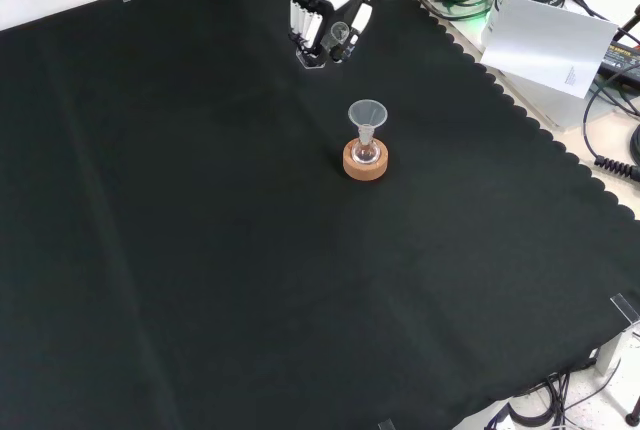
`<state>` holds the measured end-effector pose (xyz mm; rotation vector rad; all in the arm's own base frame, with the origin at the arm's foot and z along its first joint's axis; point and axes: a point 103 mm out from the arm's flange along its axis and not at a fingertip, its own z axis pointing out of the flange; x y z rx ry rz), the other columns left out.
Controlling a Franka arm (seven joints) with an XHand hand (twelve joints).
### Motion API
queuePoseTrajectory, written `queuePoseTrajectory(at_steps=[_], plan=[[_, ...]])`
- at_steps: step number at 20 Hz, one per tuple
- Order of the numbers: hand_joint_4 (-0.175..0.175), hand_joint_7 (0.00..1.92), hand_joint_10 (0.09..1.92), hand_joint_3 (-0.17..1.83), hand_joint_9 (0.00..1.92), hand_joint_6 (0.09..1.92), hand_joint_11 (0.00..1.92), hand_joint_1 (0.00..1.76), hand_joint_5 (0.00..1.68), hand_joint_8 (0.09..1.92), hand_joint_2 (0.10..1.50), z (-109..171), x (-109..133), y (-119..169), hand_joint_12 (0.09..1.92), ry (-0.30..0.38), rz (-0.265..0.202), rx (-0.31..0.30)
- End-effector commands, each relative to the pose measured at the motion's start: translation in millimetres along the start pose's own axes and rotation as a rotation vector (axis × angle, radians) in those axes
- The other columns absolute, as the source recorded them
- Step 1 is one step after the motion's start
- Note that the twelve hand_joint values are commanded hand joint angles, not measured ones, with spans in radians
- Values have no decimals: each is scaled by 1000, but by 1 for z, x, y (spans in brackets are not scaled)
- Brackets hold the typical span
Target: Put the graduated cylinder back on the table.
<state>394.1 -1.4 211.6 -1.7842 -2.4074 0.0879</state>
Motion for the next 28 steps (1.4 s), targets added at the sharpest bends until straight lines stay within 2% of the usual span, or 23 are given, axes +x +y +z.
queuePoseTrajectory(at_steps=[1, 10, 14, 20, 24, 28], plan=[[-175, 1153, 87, 1, 1345, 1180, 1214, 1129, 871, 358, 1179, 8, -18, 37, 748, 229, -28, -103], [-175, 1149, 87, 1, 1339, 1181, 1213, 1128, 871, 359, 1179, 26, -38, 82, 749, 364, -107, -167], [-175, 1142, 87, 1, 1333, 1181, 1208, 1128, 871, 358, 1180, 37, -40, 95, 748, 411, -122, -189], [-175, 1132, 87, 1, 1327, 1182, 1201, 1129, 871, 357, 1180, 52, -45, 112, 749, 473, -124, -223], [-175, 1130, 87, 1, 1324, 1183, 1199, 1129, 870, 359, 1180, 63, -52, 122, 751, 529, -106, -241], [-175, 1127, 87, 1, 1323, 1184, 1197, 1128, 870, 360, 1180, 74, -60, 132, 752, 548, -100, -252]])
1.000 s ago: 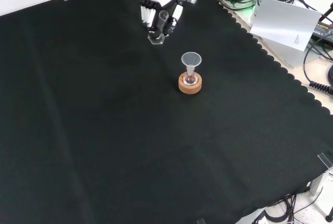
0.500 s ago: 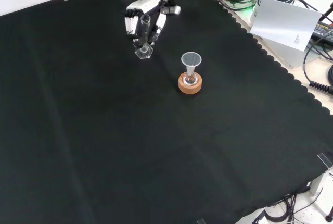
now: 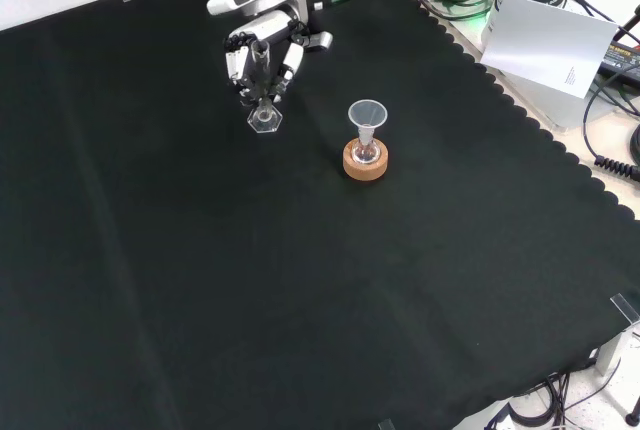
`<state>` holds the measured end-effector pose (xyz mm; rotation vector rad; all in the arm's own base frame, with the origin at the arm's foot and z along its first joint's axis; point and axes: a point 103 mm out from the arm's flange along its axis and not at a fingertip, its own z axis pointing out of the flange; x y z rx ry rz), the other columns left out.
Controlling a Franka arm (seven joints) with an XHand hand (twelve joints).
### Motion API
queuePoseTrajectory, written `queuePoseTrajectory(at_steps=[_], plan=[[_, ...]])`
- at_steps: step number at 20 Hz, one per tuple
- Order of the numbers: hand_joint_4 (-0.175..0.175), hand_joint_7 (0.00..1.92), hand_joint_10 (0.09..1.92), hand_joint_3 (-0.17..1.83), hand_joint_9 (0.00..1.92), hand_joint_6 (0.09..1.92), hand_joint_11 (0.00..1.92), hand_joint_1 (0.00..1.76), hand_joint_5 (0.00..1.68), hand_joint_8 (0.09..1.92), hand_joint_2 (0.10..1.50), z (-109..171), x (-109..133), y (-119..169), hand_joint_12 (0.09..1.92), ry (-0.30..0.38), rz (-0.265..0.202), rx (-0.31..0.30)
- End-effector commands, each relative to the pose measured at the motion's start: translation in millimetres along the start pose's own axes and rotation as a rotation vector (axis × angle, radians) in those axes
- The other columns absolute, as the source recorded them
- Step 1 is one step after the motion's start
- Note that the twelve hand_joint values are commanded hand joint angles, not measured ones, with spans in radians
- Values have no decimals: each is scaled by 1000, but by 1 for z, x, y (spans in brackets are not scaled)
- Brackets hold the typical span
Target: Put the graduated cylinder back on the table.
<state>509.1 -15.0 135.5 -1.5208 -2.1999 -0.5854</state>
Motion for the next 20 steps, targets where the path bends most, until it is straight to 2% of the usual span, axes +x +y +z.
queuePoseTrajectory(at_steps=[1, 10, 20], plan=[[-175, 1126, 87, 1, 1323, 1184, 1196, 1129, 870, 360, 1180, 14, -21, 14, 753, 56, 8, -32], [-175, 1112, 87, 1, 1316, 1186, 1188, 1128, 868, 363, 1181, 24, -40, 23, 757, 67, 34, -65], [-175, 1105, 87, 2, 1315, 1189, 1180, 1128, 866, 370, 1182, 30, -48, 32, 760, 94, 56, -62]])
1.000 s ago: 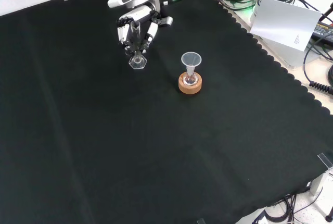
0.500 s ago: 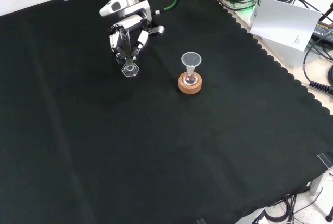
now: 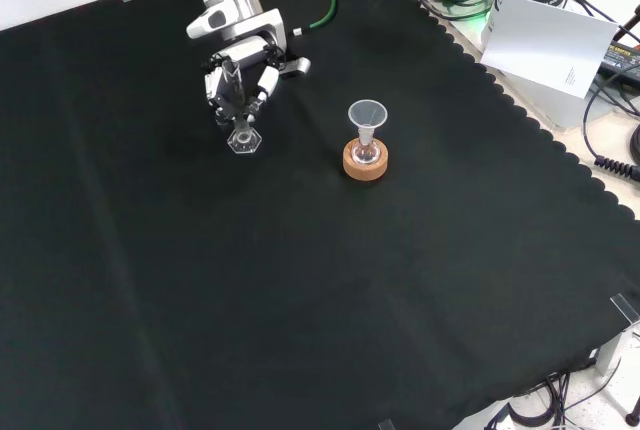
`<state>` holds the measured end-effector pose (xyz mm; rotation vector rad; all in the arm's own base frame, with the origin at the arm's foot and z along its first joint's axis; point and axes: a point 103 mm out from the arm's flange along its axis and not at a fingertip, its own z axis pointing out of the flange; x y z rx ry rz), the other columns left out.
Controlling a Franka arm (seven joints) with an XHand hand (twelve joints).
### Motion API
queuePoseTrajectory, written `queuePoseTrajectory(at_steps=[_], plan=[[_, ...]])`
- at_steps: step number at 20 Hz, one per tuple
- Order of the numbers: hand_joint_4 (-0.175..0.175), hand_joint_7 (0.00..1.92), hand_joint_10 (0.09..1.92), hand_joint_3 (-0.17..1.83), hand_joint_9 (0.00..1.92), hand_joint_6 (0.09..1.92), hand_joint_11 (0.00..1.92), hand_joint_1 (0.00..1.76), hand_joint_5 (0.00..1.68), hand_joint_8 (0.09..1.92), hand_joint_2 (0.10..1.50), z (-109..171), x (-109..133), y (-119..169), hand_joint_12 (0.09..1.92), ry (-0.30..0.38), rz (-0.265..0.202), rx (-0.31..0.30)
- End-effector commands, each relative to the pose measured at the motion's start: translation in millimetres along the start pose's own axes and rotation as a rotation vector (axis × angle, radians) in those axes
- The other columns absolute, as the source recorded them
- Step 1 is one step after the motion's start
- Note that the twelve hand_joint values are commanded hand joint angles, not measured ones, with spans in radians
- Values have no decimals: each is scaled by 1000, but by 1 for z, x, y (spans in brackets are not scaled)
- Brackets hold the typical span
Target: Put the graduated cylinder back on the table.
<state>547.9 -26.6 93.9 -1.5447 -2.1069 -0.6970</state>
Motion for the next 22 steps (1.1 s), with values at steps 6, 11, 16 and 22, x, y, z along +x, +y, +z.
queuePoseTrajectory(at_steps=[6, 11, 16, 22], plan=[[-175, 1102, 87, 2, 1316, 1192, 1179, 1127, 864, 375, 1183, 7, -7, 5, 763, 26, 37, -7], [-175, 1100, 87, 2, 1317, 1194, 1178, 1127, 863, 379, 1183, 12, -6, 4, 765, 41, 45, -19], [-175, 1096, 87, 4, 1316, 1205, 1176, 1125, 854, 387, 1187, 13, -5, 1, 768, 37, 47, -26], [-175, 1062, 87, 3, 1304, 1222, 1165, 1122, 838, 421, 1193, 13, -7, -5, 797, 48, 48, -21]])
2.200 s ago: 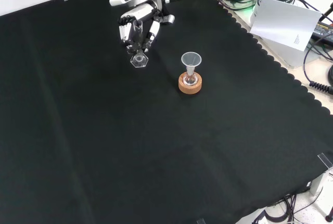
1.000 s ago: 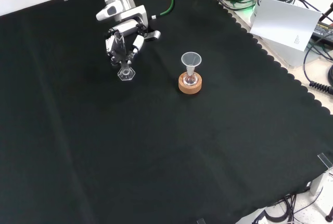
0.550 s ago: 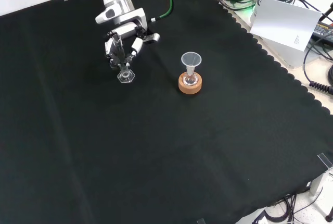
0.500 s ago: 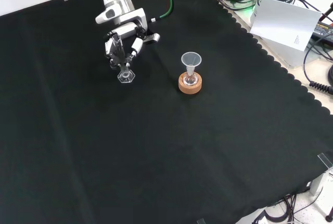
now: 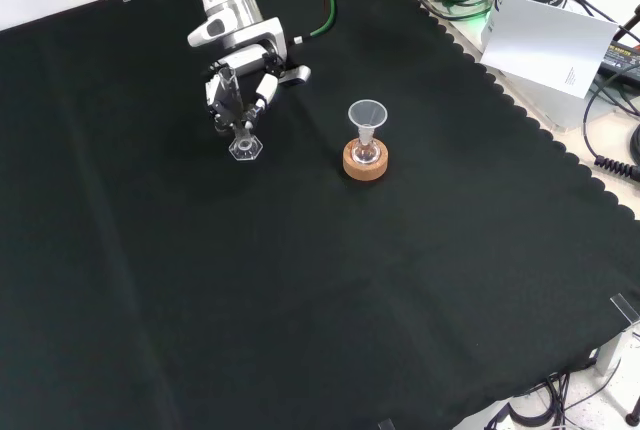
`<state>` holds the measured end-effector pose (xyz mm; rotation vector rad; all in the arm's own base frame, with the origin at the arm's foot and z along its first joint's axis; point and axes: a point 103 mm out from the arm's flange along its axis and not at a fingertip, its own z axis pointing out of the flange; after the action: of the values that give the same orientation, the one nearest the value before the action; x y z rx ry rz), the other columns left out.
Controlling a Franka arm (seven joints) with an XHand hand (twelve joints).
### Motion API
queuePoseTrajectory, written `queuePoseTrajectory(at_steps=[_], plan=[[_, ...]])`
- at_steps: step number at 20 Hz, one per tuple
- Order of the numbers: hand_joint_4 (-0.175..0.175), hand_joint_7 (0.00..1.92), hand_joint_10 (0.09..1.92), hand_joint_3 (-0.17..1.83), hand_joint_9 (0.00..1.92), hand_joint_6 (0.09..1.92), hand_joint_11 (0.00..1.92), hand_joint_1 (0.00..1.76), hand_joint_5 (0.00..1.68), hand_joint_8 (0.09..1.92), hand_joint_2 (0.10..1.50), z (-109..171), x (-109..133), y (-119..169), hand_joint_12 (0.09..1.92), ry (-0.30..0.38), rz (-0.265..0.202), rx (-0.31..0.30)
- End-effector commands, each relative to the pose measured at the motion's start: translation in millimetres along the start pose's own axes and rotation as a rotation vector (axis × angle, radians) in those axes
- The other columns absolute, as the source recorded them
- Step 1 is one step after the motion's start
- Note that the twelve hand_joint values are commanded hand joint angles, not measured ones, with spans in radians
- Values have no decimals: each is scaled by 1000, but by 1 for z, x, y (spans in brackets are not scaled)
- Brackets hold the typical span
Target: Put the graduated cylinder back on the table.
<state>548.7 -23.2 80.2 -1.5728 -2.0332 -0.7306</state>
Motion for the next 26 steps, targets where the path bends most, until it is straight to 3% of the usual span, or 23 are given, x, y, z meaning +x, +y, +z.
queuePoseTrajectory(at_steps=[1, 2, 8, 12, 26], plan=[[-175, 1050, 87, 0, 1302, 1204, 1167, 1124, 849, 431, 1188, 1, -2, -5, 809, 16, 3, 4], [-170, 1034, 87, -3, 1299, 1179, 1159, 1125, 865, 443, 1179, 1, -3, -6, 825, 24, 8, 7], [-43, 931, 87, -2, 1271, 1133, 1039, 1073, 895, 499, 1158, 1, -6, -11, 941, 53, 26, 42], [-75, 868, 87, -90, 1220, 782, 927, 1016, 819, 526, 1136, 1, -6, -13, 1020, 61, 27, 57], [-51, 527, 87, -175, 938, 530, 532, 847, 455, 583, 1019, -18, -5, -18, 1276, 51, 42, 86]])
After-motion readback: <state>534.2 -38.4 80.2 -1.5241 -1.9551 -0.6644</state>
